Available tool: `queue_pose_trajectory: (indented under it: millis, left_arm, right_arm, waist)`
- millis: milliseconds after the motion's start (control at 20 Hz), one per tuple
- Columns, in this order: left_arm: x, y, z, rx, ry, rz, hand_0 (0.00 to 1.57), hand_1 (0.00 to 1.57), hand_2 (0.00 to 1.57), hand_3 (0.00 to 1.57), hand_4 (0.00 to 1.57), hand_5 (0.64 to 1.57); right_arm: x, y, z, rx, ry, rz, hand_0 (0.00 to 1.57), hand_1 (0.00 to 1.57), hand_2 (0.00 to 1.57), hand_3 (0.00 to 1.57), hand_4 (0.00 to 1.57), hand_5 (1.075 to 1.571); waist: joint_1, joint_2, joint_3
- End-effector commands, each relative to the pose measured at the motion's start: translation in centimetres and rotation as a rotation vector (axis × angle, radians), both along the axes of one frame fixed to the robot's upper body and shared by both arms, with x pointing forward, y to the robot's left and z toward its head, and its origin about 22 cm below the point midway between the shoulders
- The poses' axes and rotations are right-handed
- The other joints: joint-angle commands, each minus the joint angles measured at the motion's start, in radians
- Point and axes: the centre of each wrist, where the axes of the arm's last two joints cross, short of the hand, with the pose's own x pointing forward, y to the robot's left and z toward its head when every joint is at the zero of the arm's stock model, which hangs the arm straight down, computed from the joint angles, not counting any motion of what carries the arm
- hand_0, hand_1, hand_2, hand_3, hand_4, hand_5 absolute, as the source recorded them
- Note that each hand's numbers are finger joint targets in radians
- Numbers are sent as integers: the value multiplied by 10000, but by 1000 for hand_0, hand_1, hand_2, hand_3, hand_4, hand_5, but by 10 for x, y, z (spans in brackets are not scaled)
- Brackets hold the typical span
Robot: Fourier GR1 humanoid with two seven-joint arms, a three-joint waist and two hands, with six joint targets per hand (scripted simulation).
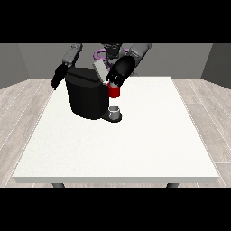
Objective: Insert the coffee pod into the coffee machine and close the lid
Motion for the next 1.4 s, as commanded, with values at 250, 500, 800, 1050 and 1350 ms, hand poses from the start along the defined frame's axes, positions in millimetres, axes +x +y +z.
queue_pose_trajectory:
  millis: [250,500,800,1050,1350]
  left_arm:
    - [-3,27,3,867,-510,108,1173,1173,1170,1017,0,1571]
    - [-1,29,6,210,-823,130,1110,1110,1129,973,0,1571]
    - [1,12,2,-82,-1398,-49,1233,1233,1201,947,0,1571]
    - [-2,34,14,262,-1695,1,1232,1232,1211,967,0,1571]
    - [0,17,-9,917,-1866,-295,1044,1044,1049,744,0,1571]
  right_arm:
    - [0,0,9,71,-543,-26,0,0,0,0,0,1571]
    - [-3,16,13,-24,-324,20,0,0,0,0,0,1571]
    - [-6,15,0,-113,-277,184,0,0,0,0,42,1571]
    - [0,13,25,-65,-651,193,0,0,0,0,144,1571]
    - [2,-1,20,-431,-174,9,0,0,0,0,218,1571]
  waist:
    - [-15,445,-3]
    - [-319,538,-7]
    - [-279,474,-3]
    - [-485,699,-6]
    - [-229,458,-5]
